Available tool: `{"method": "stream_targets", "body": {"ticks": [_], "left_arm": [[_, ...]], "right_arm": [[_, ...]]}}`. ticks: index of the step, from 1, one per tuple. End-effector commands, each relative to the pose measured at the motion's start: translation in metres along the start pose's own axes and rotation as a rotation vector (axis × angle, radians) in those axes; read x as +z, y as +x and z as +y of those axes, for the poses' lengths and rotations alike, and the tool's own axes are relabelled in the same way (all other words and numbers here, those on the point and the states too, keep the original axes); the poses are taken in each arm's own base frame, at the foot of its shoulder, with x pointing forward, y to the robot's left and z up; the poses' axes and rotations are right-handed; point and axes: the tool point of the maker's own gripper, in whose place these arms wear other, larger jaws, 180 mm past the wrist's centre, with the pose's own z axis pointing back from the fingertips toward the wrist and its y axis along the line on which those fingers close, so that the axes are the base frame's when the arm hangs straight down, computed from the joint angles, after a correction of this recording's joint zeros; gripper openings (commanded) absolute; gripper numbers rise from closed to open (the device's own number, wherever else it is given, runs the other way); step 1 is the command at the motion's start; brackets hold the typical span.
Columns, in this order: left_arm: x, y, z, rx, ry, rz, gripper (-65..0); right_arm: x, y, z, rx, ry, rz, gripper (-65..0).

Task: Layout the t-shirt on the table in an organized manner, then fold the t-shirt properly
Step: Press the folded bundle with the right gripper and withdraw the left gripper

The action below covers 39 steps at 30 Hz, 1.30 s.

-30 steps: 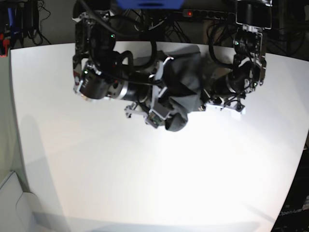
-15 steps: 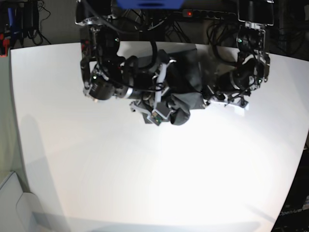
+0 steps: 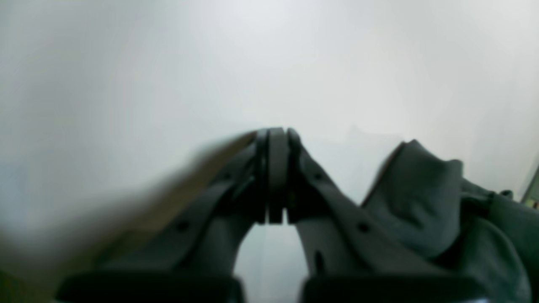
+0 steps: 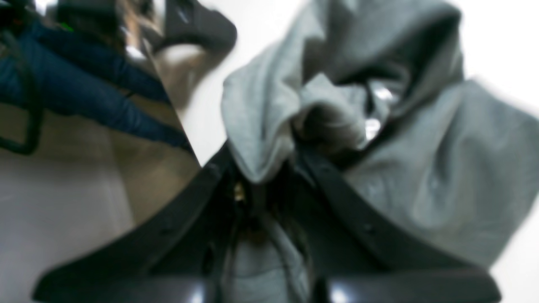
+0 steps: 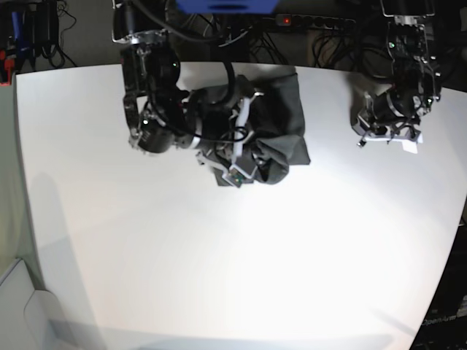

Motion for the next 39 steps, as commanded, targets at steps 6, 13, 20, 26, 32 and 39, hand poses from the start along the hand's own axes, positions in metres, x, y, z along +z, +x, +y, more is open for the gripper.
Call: {"method": "stream_targets", "body": {"ticks": [6,13,20,26,32,39], "left_arm": [[0.005,-0.001,0.008,0.033,0.022,0.010,-64.7],[0.004,-0.001,0.009,0.031,0.027,0.010,-64.7],[0.007,0.004,0.014,0.019,0.040,0.004,-64.7],[0.012,0.010,0.024,-0.002,0.067,-0.003,-64.7],[0.016,0.017,0.030,-0.018,0.084,-0.013,-64.7],[0.016,0.016,0.032,-0.018,0.087,-0.010,-64.7]], "right_arm": [[-0.004,0.015,0.003,-0.003,0.032,-0.044,-42.3],[0.002,0.039,0.023,-0.013,0.141,-0.150,-20.5],[0.027,0.070,0.064,0.156,0.224,-0.240,-21.1],[0.024,0.050,0.037,0.088,0.178,-0.191,-25.7],[0.009,0.038,0.020,0.008,0.181,-0.154,-38.8],[0.001,0.057,0.011,0.007,0.191,-0.166,-40.6]]}}
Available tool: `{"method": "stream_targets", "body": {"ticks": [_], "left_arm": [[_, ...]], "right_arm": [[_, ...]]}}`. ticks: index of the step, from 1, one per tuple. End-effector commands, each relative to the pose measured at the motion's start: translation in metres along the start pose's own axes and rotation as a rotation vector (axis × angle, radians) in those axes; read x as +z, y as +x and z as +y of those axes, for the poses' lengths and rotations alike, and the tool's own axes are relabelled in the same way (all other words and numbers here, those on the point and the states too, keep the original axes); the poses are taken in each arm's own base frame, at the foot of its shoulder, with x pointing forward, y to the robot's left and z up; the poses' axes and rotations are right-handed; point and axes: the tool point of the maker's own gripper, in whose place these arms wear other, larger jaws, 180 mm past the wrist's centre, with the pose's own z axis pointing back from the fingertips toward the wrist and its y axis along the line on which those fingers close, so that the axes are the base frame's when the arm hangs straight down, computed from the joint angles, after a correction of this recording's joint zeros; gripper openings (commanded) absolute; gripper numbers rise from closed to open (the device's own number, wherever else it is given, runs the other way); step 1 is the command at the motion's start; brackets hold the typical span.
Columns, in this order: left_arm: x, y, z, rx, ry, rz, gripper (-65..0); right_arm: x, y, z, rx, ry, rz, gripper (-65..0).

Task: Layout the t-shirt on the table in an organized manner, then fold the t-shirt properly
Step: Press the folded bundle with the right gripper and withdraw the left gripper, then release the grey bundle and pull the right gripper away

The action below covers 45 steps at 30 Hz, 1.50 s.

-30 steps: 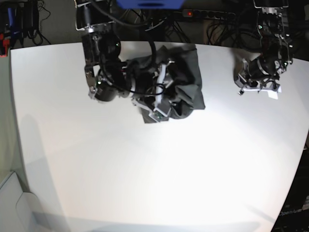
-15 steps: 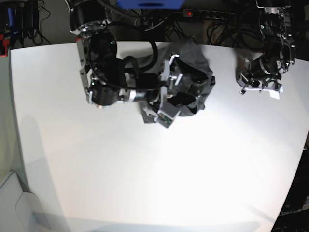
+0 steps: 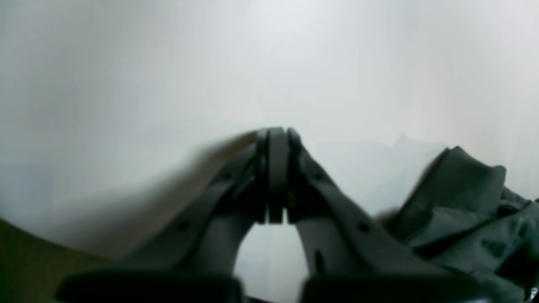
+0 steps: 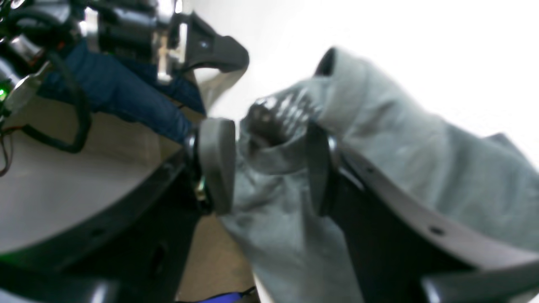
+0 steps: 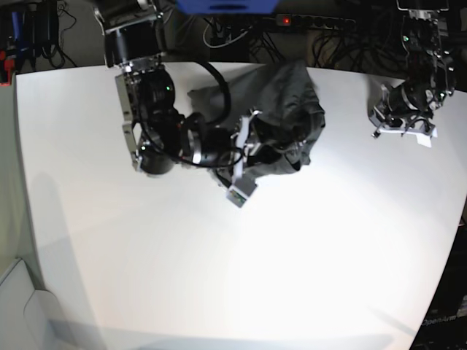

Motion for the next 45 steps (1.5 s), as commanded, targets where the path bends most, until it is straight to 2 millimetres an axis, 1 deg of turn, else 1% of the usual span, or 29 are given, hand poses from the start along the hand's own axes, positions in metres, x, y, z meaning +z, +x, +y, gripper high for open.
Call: {"method": "stream_targets", "body": {"ticks": [1,5,6,11,14,18,20,22,23,24,27,30,32,34,35,37,39,41,42,43,45], "left_arm": [[0.003,-0.002,0.006,0.029,0.020,0.017,-64.7],[0.002,-0.005,0.005,0.034,0.018,0.024,-64.7],[0.002,-0.006,0.006,0.034,0.019,0.025,-64.7],[0.002,-0.007,0.006,0.034,0.020,0.028,-64.7],[0.003,-0.013,0.013,0.034,0.034,0.040,-64.7],[0.003,-0.015,0.015,0.034,0.037,0.044,-64.7],[0.004,-0.015,0.014,0.031,0.034,0.042,-64.7],[0.006,-0.013,0.009,0.023,0.024,0.034,-64.7],[0.007,-0.013,0.006,0.017,0.017,0.031,-64.7],[0.008,-0.011,0.001,0.009,0.005,0.025,-64.7],[0.014,-0.008,-0.013,-0.013,-0.030,0.006,-64.7],[0.017,-0.010,-0.027,-0.002,-0.069,-0.007,-64.1],[0.019,-0.012,-0.035,-0.011,-0.087,-0.010,-64.0],[0.021,-0.012,-0.040,-0.016,-0.100,-0.015,-63.9],[0.022,-0.012,-0.043,-0.023,-0.109,-0.017,-63.0],[0.024,-0.016,-0.052,-0.045,-0.129,-0.012,-59.3],[0.025,-0.021,-0.062,-0.069,-0.149,-0.002,-52.4],[0.026,-0.027,-0.070,-0.091,-0.167,0.008,-45.2],[0.026,-0.030,-0.075,-0.098,-0.177,0.010,-42.7],[0.026,-0.034,-0.082,-0.100,-0.194,0.017,-40.6],[0.025,-0.040,-0.089,-0.089,-0.212,0.025,-37.8]], "right_arm": [[-0.003,0.023,0.006,0.021,0.030,-0.058,-40.6],[-0.015,0.025,-0.009,-0.029,0.034,-0.053,-40.7],[-0.020,0.026,-0.010,-0.039,0.038,-0.058,-40.7],[-0.043,0.020,-0.025,-0.065,0.029,-0.029,-40.7],[-0.051,0.016,-0.035,-0.101,0.026,-0.035,-40.7],[-0.049,0.006,-0.067,-0.185,-0.017,-0.048,-40.6],[-0.049,0.004,-0.076,-0.208,-0.029,-0.043,-40.6],[-0.041,0.005,-0.086,-0.201,-0.051,-0.042,-40.6],[-0.038,0.009,-0.088,-0.190,-0.057,-0.042,-40.6],[-0.037,0.013,-0.086,-0.169,-0.055,-0.037,-40.6],[-0.026,0.037,-0.070,-0.054,-0.050,-0.042,-40.6],[-0.016,0.054,-0.048,0.058,-0.047,-0.049,-40.3],[-0.006,0.059,-0.039,0.119,-0.058,-0.046,-40.2],[0.004,0.062,-0.037,0.160,-0.076,-0.050,-40.2],[0.011,0.060,-0.039,0.175,-0.092,-0.042,-40.2],[0.023,0.053,-0.045,0.193,-0.121,-0.026,-40.2],[0.036,0.038,-0.053,0.195,-0.151,0.000,-40.1],[0.044,0.023,-0.059,0.181,-0.169,0.031,-40.1],[0.046,0.015,-0.061,0.171,-0.173,0.044,-40.1],[0.049,0.006,-0.064,0.159,-0.180,0.054,-40.1],[0.053,-0.009,-0.066,0.122,-0.189,0.064,-40.1]]}}
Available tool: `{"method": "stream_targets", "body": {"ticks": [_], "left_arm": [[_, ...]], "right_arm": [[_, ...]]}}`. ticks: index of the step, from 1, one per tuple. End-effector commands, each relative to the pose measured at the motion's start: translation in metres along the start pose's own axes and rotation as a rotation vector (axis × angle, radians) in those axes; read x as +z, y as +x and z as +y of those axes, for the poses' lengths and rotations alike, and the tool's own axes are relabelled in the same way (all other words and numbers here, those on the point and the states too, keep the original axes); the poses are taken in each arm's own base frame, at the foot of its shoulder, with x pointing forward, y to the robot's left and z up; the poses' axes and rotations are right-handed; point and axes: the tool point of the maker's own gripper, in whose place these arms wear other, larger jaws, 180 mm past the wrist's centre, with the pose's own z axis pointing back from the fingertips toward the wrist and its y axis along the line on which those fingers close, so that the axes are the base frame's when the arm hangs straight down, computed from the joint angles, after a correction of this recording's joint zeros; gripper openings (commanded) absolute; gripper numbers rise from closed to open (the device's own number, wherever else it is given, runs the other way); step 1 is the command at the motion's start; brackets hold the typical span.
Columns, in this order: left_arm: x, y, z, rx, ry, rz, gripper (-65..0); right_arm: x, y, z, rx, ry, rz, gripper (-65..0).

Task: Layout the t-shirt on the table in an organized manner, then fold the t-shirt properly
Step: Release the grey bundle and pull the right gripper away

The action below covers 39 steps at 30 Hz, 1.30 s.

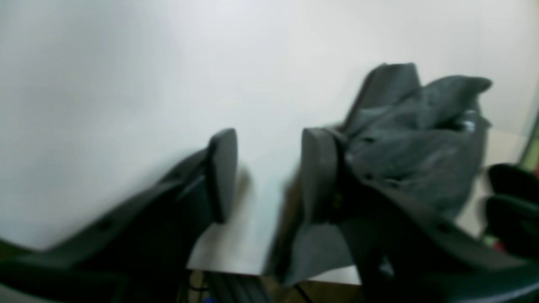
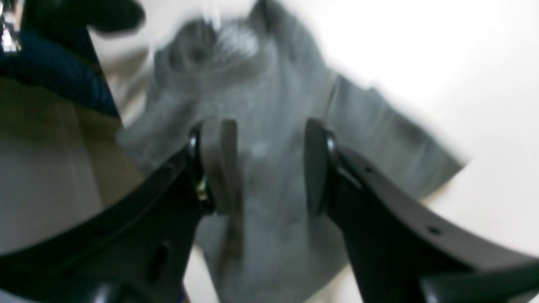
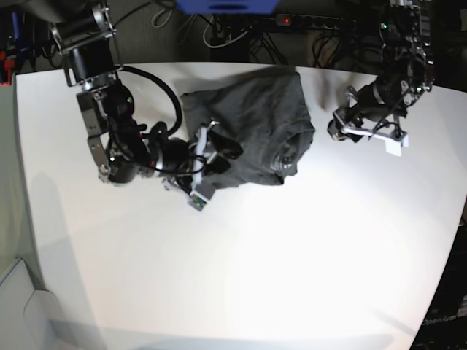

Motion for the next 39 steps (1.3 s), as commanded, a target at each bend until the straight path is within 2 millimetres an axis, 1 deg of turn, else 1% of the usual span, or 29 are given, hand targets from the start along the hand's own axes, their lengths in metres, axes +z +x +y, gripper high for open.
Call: {"method": "stream_targets", "body": {"ticks": [1,3,5,7,11,14,17,19,24,26,27,29,30,32,33,35,38,39], "left_arm": [[0.003,0.003,-0.009,0.025,-0.026,-0.006,-37.1],[0.000,0.003,-0.018,0.029,-0.046,-0.002,-36.8],[-0.001,0.002,-0.022,0.036,-0.056,-0.001,-36.7],[-0.002,-0.001,-0.024,0.044,-0.062,0.002,-36.6],[-0.003,-0.001,-0.025,0.049,-0.065,0.002,-36.6],[-0.003,0.000,-0.025,0.048,-0.066,0.001,-36.6],[-0.002,0.000,-0.026,0.046,-0.068,0.000,-36.6],[-0.002,-0.001,-0.026,0.047,-0.067,0.001,-36.6],[-0.002,-0.003,-0.024,0.048,-0.063,0.005,-36.6],[-0.002,-0.003,-0.024,0.048,-0.063,0.005,-36.6],[-0.002,-0.003,-0.024,0.049,-0.064,0.006,-36.6],[-0.002,-0.004,-0.024,0.049,-0.063,0.007,-36.6],[-0.002,-0.003,-0.023,0.048,-0.062,0.007,-36.6],[-0.002,-0.003,-0.023,0.048,-0.062,0.007,-36.6],[-0.002,-0.004,-0.023,0.048,-0.061,0.008,-36.6],[-0.002,-0.003,-0.023,0.048,-0.062,0.007,-36.6],[-0.002,-0.002,-0.024,0.047,-0.064,0.004,-36.6],[-0.002,-0.002,-0.024,0.047,-0.064,0.004,-36.6]], "right_arm": [[0.005,0.013,0.000,0.003,0.004,-0.061,-40.1],[0.009,0.002,-0.003,-0.042,-0.010,-0.075,-40.1],[0.011,-0.004,-0.008,-0.087,-0.022,-0.110,-40.1],[0.014,-0.017,-0.019,-0.127,-0.042,-0.117,-40.1],[0.014,-0.041,-0.036,-0.201,-0.063,-0.088,-40.2],[0.020,-0.045,-0.044,-0.199,-0.083,-0.080,-40.6],[0.022,-0.040,-0.044,-0.185,-0.084,-0.080,-40.6],[0.035,-0.033,-0.047,-0.142,-0.108,-0.095,-40.6],[0.070,-0.002,-0.035,-0.004,-0.173,-0.113,-40.6],[0.078,0.004,-0.034,0.033,-0.197,-0.094,-40.6],[0.084,0.007,-0.037,0.044,-0.216,-0.085,-40.7],[0.091,0.001,-0.045,0.028,-0.244,-0.061,-41.0],[0.098,-0.009,-0.055,0.002,-0.266,-0.042,-41.9],[0.107,-0.022,-0.070,-0.034,-0.305,-0.012,-45.5],[0.110,-0.029,-0.075,-0.045,-0.320,0.007,-47.1],[0.125,-0.039,-0.089,-0.042,-0.378,0.051,-49.4],[0.141,-0.046,-0.100,-0.046,-0.428,0.082,-50.3],[0.148,-0.053,-0.103,-0.062,-0.445,0.103,-50.2]]}}
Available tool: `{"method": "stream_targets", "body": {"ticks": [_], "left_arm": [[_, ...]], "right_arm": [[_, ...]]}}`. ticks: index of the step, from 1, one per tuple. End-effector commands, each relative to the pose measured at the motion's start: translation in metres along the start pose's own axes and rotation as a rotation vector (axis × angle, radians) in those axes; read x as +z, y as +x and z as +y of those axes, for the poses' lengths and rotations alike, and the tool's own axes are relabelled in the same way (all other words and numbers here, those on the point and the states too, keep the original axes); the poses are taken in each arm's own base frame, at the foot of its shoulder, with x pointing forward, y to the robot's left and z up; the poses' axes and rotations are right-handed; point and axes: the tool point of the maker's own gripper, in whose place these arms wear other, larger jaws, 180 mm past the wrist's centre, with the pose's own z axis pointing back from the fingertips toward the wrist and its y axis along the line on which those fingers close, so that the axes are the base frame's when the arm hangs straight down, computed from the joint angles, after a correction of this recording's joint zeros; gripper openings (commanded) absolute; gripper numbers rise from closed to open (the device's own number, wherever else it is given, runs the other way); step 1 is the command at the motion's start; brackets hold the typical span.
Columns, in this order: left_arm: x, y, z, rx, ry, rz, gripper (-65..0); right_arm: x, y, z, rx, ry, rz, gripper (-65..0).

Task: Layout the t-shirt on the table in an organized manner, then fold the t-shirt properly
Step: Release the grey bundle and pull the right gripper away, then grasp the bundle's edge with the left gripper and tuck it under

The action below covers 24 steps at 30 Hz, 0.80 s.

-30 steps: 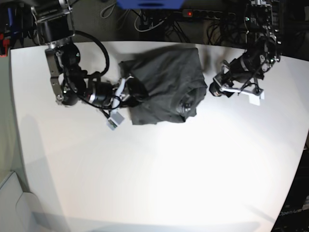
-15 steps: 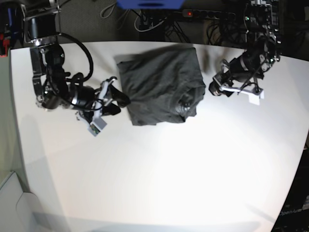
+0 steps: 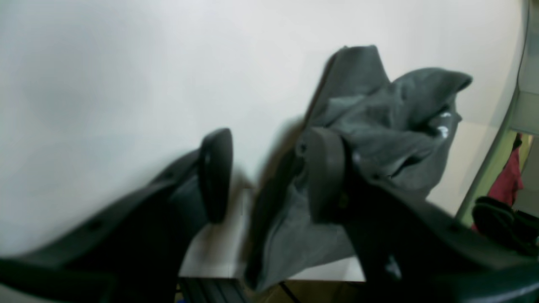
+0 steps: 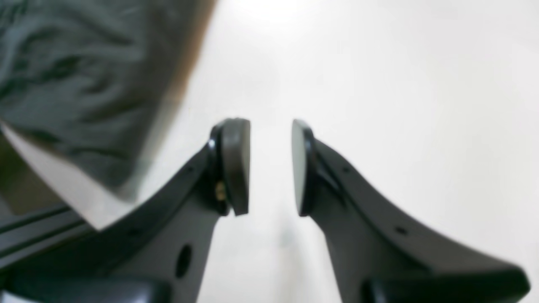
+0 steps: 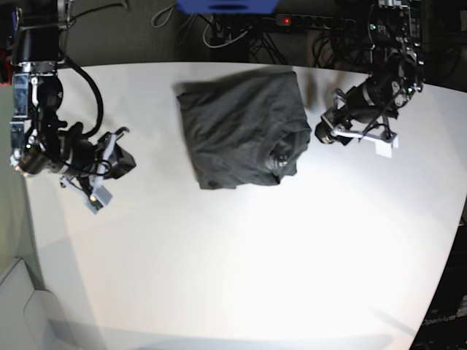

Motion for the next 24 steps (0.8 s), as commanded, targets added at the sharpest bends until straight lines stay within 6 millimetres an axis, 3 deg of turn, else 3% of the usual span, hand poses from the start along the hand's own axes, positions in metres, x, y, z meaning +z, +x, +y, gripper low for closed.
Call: {"method": "stream_targets", "body": {"ticks": [1,6,9,12,18,21,24], "left_arm": [[0.004,0.006,-0.007,0.019,-0.020,-0.009,-36.6],[0.004,0.004,-0.008,0.018,-0.022,-0.004,-33.4],[0.007,-0.002,-0.028,-0.026,-0.067,0.001,-21.8],[0.013,-0.006,-0.054,-0.084,-0.127,-0.005,-13.3],[0.010,-0.012,-0.097,-0.104,-0.227,0.000,-13.2],[0.007,-0.017,-0.102,-0.082,-0.239,0.007,-13.2],[-0.002,-0.023,-0.093,-0.053,-0.212,0.033,-13.2]], "right_arm": [[0.011,0.002,-0.011,0.001,-0.031,-0.006,-50.2],[0.035,-0.025,-0.040,-0.154,-0.119,0.042,-50.2],[0.048,-0.039,-0.052,-0.248,-0.161,0.040,-50.5],[0.048,-0.050,-0.049,-0.270,-0.160,0.054,-50.6],[0.040,-0.054,-0.039,-0.218,-0.128,0.103,-50.6],[0.039,-0.061,-0.035,-0.223,-0.121,0.120,-50.6],[0.045,-0.053,-0.030,-0.184,-0.139,0.100,-50.6]]}}
